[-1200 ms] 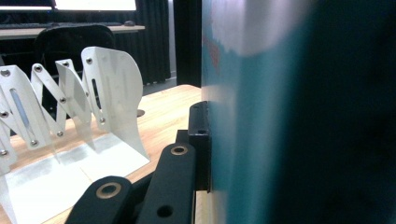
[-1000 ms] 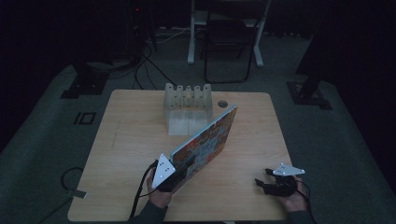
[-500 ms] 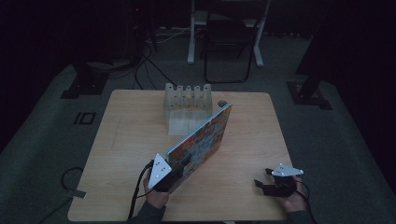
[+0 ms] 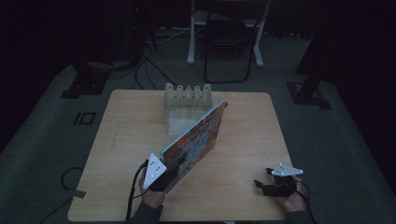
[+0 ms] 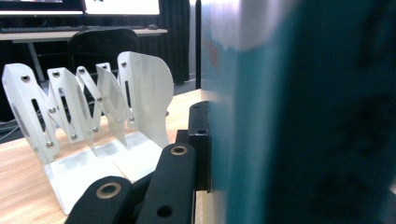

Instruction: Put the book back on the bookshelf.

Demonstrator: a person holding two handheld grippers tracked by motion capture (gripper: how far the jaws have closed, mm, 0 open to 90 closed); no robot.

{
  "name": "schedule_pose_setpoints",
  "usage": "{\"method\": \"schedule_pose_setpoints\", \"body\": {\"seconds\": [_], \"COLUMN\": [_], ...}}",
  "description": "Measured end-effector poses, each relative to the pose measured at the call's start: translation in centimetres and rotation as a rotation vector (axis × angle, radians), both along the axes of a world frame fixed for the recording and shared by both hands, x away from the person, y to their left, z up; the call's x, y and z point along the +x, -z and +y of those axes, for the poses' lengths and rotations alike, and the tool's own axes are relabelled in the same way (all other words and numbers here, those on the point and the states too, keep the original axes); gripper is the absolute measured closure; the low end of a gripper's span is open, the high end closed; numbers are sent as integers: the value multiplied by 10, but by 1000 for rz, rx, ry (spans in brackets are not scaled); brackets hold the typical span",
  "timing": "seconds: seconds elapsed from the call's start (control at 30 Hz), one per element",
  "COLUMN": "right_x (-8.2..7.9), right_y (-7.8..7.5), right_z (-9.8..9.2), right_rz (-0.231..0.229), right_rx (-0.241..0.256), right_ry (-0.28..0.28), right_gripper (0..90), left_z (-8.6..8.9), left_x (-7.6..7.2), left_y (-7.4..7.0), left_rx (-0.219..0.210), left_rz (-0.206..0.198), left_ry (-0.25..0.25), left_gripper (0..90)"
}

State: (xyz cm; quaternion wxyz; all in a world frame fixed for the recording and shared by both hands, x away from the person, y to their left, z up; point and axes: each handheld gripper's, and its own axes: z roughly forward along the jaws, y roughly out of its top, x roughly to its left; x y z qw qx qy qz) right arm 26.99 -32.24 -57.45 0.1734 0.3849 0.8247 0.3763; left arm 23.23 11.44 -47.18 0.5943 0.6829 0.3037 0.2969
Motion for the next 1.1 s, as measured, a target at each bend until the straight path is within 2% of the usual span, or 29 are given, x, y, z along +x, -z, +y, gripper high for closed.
{"method": "schedule_pose_setpoints", "body": {"seconds": [0.47, 0.8, 1.1], "right_x": [0, 0, 0], "right_y": [0, 0, 0], "right_z": [0, 0, 0], "right_rz": [0, 1, 1], "right_rx": [0, -1, -1], "right_ry": [-2, -2, -2], "right_gripper": [224, 223, 223], "left_z": [8, 10, 14], "left_x": [0, 2, 3], "left_y": [-2, -2, -1], "left_rx": [-22, 0, -8], "left_rz": [4, 2, 5], "left_ry": [-33, -67, -95], "left_gripper": [811, 811, 810]}}
